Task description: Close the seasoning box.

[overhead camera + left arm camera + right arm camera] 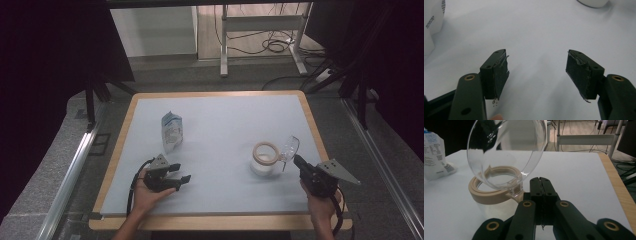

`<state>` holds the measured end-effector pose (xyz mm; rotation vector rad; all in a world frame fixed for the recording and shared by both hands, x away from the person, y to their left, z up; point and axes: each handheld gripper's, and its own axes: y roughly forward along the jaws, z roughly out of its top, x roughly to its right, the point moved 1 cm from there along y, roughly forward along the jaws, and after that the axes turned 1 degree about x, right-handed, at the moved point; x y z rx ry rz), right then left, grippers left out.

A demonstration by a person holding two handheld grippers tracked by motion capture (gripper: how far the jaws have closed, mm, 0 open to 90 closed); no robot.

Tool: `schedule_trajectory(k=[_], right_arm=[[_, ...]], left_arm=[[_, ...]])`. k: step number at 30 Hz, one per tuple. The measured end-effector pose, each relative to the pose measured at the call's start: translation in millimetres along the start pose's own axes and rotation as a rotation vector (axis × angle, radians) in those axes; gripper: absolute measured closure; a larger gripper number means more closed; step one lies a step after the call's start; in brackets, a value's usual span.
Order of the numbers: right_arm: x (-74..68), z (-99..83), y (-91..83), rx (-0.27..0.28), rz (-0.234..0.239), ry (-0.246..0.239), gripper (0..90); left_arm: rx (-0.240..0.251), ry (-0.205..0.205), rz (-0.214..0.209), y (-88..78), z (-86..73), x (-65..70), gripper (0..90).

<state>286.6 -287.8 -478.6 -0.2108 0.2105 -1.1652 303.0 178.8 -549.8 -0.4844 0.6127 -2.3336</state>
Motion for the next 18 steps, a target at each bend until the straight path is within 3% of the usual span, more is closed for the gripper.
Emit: schedule_trajectory(k=[18], right_arm=[[3.6,12.6,8.3,0.022,-0.011,0.012,89.7]], left_arm=[[-0.004,-0.004,-0.004,-0.2,-0.5,-0.3,33.5]])
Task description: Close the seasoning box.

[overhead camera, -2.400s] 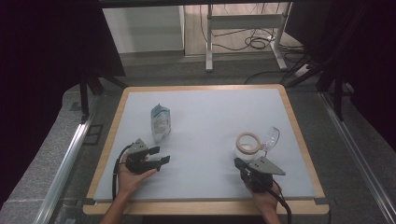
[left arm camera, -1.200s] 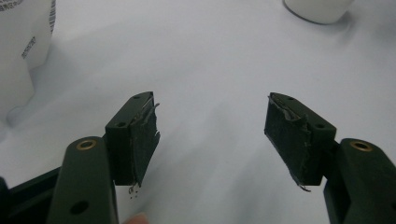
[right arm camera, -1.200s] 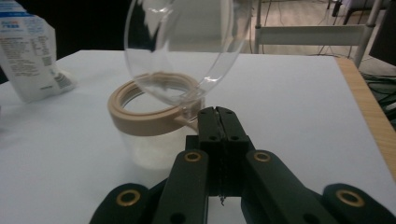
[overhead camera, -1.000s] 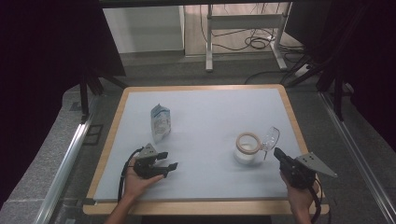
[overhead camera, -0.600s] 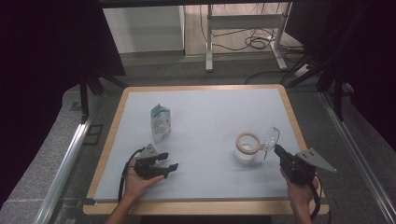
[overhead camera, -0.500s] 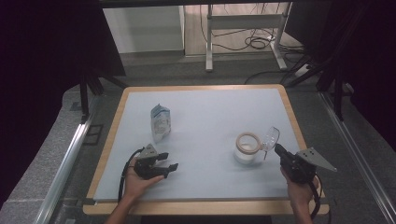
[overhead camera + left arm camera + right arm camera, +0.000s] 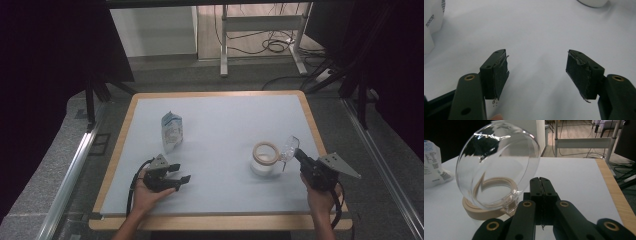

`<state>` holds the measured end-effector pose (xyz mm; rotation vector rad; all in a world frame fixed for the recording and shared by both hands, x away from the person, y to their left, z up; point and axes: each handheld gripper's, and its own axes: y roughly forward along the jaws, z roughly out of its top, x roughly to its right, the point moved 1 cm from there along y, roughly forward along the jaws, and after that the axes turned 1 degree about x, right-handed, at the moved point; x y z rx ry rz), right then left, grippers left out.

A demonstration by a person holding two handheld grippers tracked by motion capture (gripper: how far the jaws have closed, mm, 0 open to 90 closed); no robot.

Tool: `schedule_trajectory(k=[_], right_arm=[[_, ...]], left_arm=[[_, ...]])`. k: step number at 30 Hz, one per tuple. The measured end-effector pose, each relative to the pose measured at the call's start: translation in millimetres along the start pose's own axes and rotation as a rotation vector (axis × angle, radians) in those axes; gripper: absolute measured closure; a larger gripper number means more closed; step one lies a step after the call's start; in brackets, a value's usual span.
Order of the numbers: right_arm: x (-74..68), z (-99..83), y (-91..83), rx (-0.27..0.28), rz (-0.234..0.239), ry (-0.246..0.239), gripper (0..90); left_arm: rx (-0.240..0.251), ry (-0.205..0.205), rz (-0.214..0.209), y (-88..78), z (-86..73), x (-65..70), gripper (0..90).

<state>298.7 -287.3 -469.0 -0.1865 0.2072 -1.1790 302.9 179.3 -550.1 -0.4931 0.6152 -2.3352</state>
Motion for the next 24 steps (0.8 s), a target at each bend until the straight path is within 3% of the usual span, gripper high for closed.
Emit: schedule_trajectory(k=[24], right_arm=[[-10.7,12.3,2.0,0.037,0.013,-0.016,89.7]], left_arm=[[-0.012,0.006,-0.009,3.4,-0.8,3.6,33.4]])
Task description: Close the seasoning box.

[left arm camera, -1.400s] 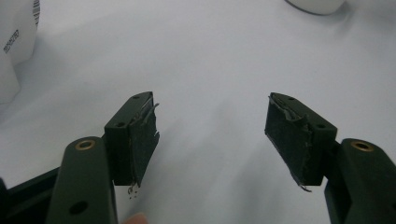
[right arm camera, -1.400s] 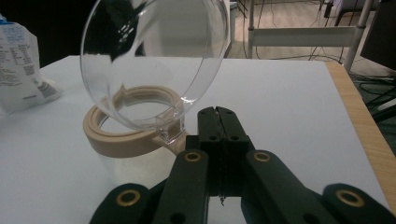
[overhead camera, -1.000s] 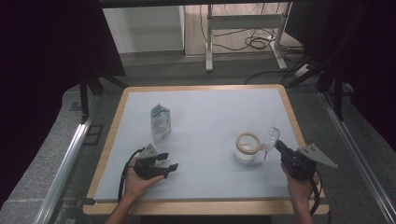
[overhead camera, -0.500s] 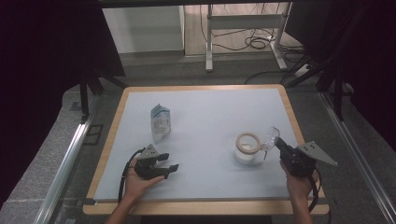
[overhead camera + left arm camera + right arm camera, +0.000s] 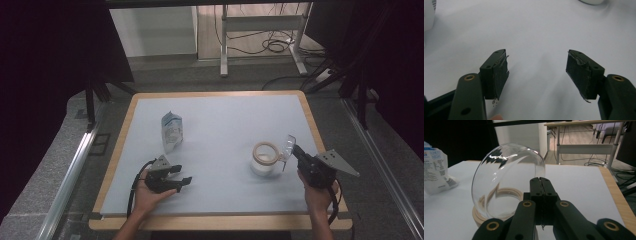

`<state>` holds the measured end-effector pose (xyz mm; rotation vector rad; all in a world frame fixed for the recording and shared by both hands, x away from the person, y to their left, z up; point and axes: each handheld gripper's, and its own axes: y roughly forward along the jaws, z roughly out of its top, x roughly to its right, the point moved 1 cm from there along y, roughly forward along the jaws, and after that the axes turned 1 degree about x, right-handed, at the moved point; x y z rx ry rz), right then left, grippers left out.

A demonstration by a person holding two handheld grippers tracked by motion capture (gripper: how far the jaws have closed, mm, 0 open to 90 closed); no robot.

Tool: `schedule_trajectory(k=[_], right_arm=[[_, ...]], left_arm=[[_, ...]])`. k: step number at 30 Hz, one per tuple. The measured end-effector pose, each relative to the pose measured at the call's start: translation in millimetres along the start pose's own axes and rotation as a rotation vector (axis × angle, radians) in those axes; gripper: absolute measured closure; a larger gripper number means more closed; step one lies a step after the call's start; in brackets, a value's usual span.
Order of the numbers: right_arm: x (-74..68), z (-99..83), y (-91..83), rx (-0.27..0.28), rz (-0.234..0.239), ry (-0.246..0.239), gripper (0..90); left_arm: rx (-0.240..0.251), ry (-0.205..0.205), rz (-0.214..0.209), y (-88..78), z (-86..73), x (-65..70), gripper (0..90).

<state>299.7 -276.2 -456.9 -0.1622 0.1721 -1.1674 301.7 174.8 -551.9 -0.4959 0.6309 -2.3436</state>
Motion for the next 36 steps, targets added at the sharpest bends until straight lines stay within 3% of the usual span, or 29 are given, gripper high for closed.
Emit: schedule_trajectory(k=[7,12,20,31,36], right_arm=[[-12.1,4.0,7.5,0.001,0.018,-0.025,89.7],[-26.8,1.3,19.9,-0.030,0.053,-0.048,89.7],[-54.0,-4.5,39.5,-0.081,0.110,-0.124,89.7],[-53.4,-3.8,38.9,-0.086,0.129,-0.113,89.6],[-46.8,-1.9,34.9,-0.078,0.139,-0.081,89.6]], left_arm=[[-0.002,0.001,-0.001,0.3,-0.2,0.3,33.4],[-0.003,0.001,-0.001,0.4,-0.2,0.4,33.4],[-0.004,0.002,-0.001,-0.1,-0.5,0.2,33.4],[-0.002,-0.002,0.000,-1.1,-1.1,-0.9,33.4],[-0.003,0.000,0.003,-1.7,-1.4,-1.2,33.4]])
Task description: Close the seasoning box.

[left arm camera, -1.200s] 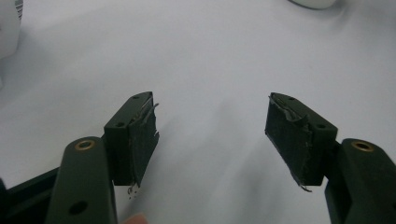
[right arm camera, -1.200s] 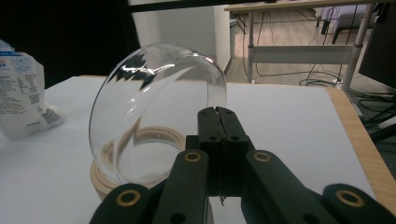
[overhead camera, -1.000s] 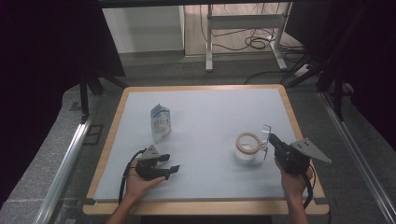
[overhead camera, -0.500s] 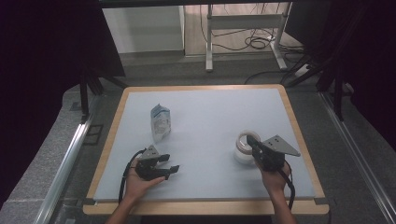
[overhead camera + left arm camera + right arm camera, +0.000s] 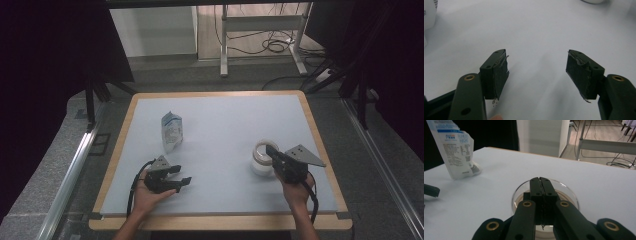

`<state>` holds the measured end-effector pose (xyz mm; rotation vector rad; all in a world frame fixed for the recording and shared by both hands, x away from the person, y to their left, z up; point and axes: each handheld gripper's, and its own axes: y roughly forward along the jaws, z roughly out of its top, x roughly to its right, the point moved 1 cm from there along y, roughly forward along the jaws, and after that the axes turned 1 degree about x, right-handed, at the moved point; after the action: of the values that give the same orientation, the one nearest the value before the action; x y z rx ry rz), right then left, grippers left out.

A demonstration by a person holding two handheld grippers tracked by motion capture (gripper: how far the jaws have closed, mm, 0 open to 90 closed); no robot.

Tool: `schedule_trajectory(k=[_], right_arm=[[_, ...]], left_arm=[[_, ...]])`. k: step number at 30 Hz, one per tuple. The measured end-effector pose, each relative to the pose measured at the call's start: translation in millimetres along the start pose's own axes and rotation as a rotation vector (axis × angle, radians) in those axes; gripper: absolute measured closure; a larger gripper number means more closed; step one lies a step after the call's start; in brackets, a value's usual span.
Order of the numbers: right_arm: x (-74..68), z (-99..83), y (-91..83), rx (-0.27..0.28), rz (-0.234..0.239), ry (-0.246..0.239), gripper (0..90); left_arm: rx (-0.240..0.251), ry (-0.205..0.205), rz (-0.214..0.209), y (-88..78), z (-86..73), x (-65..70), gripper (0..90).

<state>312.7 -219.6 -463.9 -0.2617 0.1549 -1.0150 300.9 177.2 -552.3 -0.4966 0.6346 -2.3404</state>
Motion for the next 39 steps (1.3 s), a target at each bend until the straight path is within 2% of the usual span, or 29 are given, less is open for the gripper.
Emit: schedule_trajectory(k=[8,10,12,13,16,17,20,28,32,35,39], right_arm=[[14.0,-0.4,-11.2,0.017,-0.018,0.028,88.4],[21.3,-3.0,-16.4,0.023,-0.031,0.036,80.1],[23.8,-3.9,-18.7,0.023,-0.035,0.041,77.9],[29.0,-5.4,-23.5,0.031,-0.038,0.051,70.7],[34.6,-6.9,-28.5,0.032,-0.035,0.058,65.9],[40.1,-9.0,-33.6,0.037,-0.050,0.061,61.4],[48.9,-13.8,-39.2,0.029,-0.062,0.072,56.9],[67.8,-33.9,-45.0,-0.035,-0.086,0.080,49.4],[75.0,-48.0,-43.2,-0.088,-0.091,0.090,47.3],[78.2,-56.8,-41.4,-0.117,-0.095,0.095,46.9],[79.3,-59.0,-42.0,-0.124,-0.093,0.094,46.3]], left_arm=[[0.001,-0.003,0.000,-0.4,-0.2,-0.7,33.3],[0.001,-0.003,0.001,-0.7,-0.2,-1.0,33.3],[0.001,-0.004,0.001,-0.7,-0.2,-1.1,33.3],[0.003,-0.005,0.002,-0.8,-0.3,-1.2,33.3],[0.004,-0.006,0.002,-1.0,-0.4,-1.6,33.2],[0.005,-0.007,0.003,-1.3,-0.5,-2.0,33.2],[0.005,-0.012,0.002,-1.8,-0.6,-3.0,33.2],[0.009,-0.020,0.003,-2.7,-1.0,-4.8,33.2],[0.010,-0.021,0.005,-2.9,-1.1,-5.0,33.2],[0.013,-0.023,0.005,-3.3,-1.3,-5.3,33.2],[0.014,-0.023,0.007,-3.9,-1.4,-5.7,33.2]])
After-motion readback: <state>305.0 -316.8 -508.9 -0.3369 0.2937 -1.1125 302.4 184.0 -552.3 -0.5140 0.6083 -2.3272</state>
